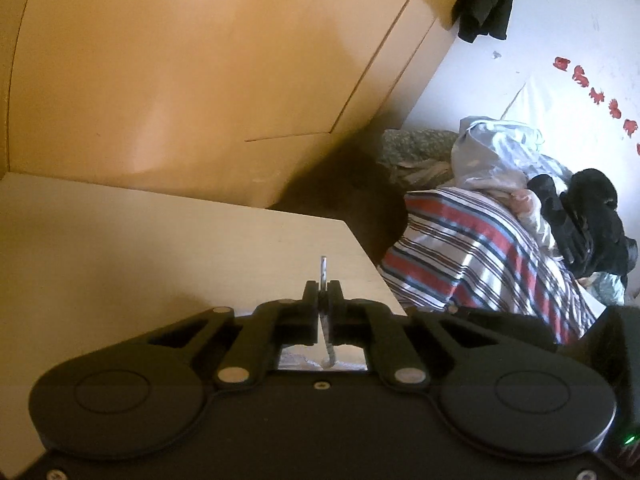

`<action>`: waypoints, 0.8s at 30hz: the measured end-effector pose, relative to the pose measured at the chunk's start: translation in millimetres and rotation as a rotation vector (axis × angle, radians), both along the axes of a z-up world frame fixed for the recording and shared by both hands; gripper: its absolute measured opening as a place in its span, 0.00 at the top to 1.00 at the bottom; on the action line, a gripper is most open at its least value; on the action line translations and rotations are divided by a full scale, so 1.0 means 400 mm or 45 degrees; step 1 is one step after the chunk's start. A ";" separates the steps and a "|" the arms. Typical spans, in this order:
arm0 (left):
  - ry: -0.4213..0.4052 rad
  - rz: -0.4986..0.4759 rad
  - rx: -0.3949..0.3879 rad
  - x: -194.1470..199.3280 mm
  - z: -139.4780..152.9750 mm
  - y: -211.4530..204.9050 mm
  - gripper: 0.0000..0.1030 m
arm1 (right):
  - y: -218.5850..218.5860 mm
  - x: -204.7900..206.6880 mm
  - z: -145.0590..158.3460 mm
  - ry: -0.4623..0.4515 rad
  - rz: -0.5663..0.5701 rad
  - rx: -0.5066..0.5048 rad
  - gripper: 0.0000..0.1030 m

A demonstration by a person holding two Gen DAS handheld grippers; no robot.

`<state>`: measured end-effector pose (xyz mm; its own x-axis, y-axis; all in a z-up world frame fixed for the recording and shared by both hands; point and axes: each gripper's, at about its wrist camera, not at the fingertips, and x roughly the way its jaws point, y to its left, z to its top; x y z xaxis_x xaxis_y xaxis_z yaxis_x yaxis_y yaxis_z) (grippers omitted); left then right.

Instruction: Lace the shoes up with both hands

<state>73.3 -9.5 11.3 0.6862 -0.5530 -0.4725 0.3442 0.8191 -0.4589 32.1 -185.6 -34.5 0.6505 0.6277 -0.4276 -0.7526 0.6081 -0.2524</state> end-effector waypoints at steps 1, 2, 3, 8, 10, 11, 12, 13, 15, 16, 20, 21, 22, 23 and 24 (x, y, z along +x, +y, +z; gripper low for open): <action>-0.002 -0.001 0.003 -0.002 -0.001 -0.003 0.99 | 0.002 0.002 0.007 0.017 -0.003 0.030 0.62; -0.002 -0.008 0.003 -0.002 -0.003 -0.005 0.99 | 0.003 0.004 0.010 0.026 -0.005 0.045 0.63; -0.001 -0.012 0.001 -0.003 -0.004 -0.007 0.99 | 0.007 0.009 0.014 0.043 -0.011 0.066 0.64; 0.004 -0.034 -0.010 -0.005 -0.008 -0.015 0.99 | 0.024 0.024 0.020 0.097 -0.036 0.098 0.86; 0.007 -0.038 -0.007 -0.005 -0.007 -0.013 0.99 | 0.026 0.025 0.021 0.097 -0.044 0.097 0.93; 0.008 -0.040 -0.006 -0.005 -0.007 -0.013 0.99 | 0.028 0.025 0.022 0.097 -0.048 0.097 0.96; 0.009 -0.042 -0.005 -0.005 -0.007 -0.012 0.99 | 0.029 0.026 0.024 0.099 -0.053 0.096 0.96; 0.009 -0.040 -0.003 -0.005 -0.006 -0.011 0.98 | 0.031 0.026 0.025 0.101 -0.053 0.088 0.96; -0.006 -0.052 0.009 -0.007 0.001 -0.011 0.98 | 0.038 0.018 0.024 0.068 -0.052 0.061 0.97; -0.010 -0.049 0.014 -0.007 0.002 -0.012 0.98 | 0.043 0.013 0.023 0.046 -0.048 0.041 0.97; -0.009 -0.049 0.009 -0.005 0.001 -0.010 0.98 | 0.065 -0.009 0.018 -0.033 -0.032 -0.029 0.97; -0.008 -0.048 0.004 -0.004 0.000 -0.009 0.98 | 0.069 -0.011 0.018 -0.036 -0.029 -0.036 0.97; -0.008 -0.042 0.001 -0.003 0.000 -0.009 0.98 | 0.073 -0.013 0.017 -0.038 -0.027 -0.042 0.97; -0.012 -0.030 0.001 -0.004 0.001 -0.009 0.98 | 0.075 -0.014 0.017 -0.040 -0.026 -0.046 0.96; -0.014 -0.028 0.003 -0.004 0.002 -0.011 0.98 | 0.080 -0.015 0.016 -0.044 -0.026 -0.060 0.96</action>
